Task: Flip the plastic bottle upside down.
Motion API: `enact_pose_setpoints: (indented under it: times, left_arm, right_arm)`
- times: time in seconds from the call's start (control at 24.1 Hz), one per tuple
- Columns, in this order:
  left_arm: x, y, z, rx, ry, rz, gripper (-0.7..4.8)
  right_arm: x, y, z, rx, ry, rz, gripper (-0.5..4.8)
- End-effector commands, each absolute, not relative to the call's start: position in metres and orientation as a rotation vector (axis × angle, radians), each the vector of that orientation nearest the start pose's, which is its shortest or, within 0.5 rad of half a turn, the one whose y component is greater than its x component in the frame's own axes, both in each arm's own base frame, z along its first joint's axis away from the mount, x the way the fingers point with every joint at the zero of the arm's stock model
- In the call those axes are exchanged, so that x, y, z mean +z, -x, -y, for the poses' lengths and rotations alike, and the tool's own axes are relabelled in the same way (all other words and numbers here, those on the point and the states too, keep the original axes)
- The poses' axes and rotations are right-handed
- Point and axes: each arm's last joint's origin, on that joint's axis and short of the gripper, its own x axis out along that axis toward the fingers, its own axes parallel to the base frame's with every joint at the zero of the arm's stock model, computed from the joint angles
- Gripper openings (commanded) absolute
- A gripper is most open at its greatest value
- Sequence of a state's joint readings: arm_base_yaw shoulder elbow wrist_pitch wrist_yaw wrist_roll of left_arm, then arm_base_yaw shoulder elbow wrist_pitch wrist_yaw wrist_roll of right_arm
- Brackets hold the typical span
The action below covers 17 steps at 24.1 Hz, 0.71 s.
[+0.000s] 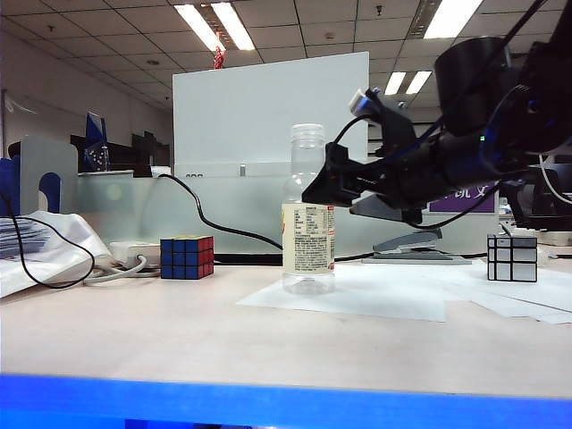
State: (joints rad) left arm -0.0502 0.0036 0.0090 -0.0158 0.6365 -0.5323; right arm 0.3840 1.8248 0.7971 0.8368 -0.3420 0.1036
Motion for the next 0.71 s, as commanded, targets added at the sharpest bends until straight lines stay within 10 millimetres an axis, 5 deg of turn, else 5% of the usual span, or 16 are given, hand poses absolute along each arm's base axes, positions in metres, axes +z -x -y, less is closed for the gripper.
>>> enact_pose_setpoints:
  times: [0.04,0.71]
  left_arm:
    - [0.167,-0.090,0.022,-0.674,0.505,-0.179,0.27]
    - [0.167,-0.090,0.022,-0.674,0.505,-0.179,0.27]
  right_arm:
    - [0.163,-0.333,-0.150,0.735,-0.091,-0.224,4.79]
    - [0.139,-0.354,-0.178,0.743,-0.041,-0.287,4.79]
